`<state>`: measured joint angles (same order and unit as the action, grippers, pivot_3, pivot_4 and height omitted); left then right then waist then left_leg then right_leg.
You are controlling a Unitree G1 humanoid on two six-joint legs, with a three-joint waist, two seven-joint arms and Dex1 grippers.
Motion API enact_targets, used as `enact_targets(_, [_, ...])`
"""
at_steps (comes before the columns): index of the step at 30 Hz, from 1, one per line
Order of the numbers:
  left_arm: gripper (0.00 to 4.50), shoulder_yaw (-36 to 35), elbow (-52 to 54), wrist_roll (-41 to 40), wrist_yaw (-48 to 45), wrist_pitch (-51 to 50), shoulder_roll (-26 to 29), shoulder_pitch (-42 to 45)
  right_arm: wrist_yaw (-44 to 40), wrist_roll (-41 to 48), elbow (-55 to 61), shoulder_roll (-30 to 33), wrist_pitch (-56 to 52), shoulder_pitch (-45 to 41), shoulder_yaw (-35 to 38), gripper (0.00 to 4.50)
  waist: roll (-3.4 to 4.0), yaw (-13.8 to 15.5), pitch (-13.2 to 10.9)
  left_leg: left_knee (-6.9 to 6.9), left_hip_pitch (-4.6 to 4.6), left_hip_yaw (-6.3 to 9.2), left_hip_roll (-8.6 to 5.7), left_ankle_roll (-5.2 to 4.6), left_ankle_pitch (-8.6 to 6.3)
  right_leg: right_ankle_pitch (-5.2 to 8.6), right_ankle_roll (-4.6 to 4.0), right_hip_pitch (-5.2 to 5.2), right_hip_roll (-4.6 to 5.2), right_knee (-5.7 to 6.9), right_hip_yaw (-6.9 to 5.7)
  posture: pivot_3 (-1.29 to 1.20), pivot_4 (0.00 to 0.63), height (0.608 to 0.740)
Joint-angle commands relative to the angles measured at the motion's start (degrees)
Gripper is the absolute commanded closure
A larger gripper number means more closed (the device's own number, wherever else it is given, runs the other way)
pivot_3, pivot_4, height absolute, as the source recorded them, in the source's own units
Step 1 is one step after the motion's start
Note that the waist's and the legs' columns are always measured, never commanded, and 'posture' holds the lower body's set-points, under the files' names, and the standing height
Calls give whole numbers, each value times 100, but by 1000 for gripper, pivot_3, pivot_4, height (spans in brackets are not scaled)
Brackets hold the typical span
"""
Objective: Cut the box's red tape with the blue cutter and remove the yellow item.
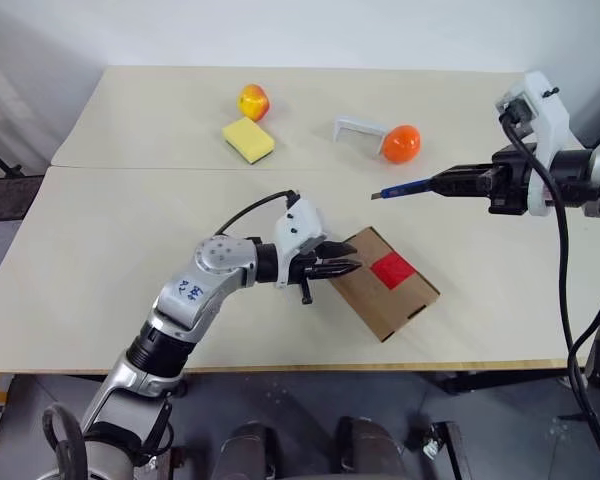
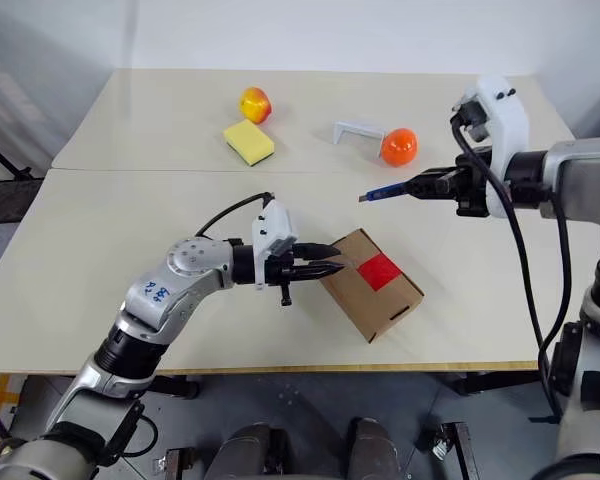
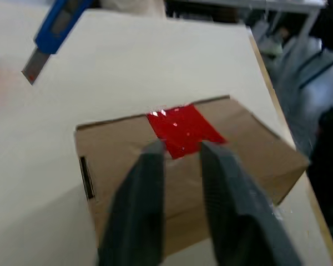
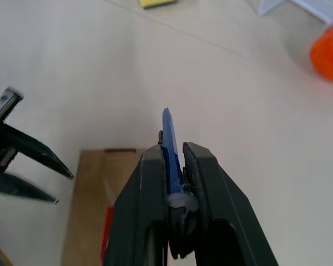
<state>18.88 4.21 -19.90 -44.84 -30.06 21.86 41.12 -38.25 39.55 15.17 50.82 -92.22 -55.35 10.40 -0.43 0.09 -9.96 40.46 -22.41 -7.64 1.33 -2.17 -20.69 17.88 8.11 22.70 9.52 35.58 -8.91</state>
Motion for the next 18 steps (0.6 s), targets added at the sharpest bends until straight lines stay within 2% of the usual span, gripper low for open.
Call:
enact_targets(1, [4498,28,-262,185,-184,133,-124,307,310,352,350,82,-28,84,321,4341,0,0,0,0,0,-2,-1,-1,0,0,0,0,0,-1,2,0,150,740])
enact_targets(6, [4500,283,-675,535,-518,240,-188,546,808,893,581,82,-28,409,505,4341,0,1,0,-2,0,2,0,-1,0,0,0,0,0,-2,-2,0,150,740])
enact_targets(18, [4500,381,-584,761,-739,-82,-285,542,1817,1889,736,317,-28,916,424,4341,0,76,0,3,-2,5,-1,-3,2,0,0,-3,1,-4,0,0,150,740])
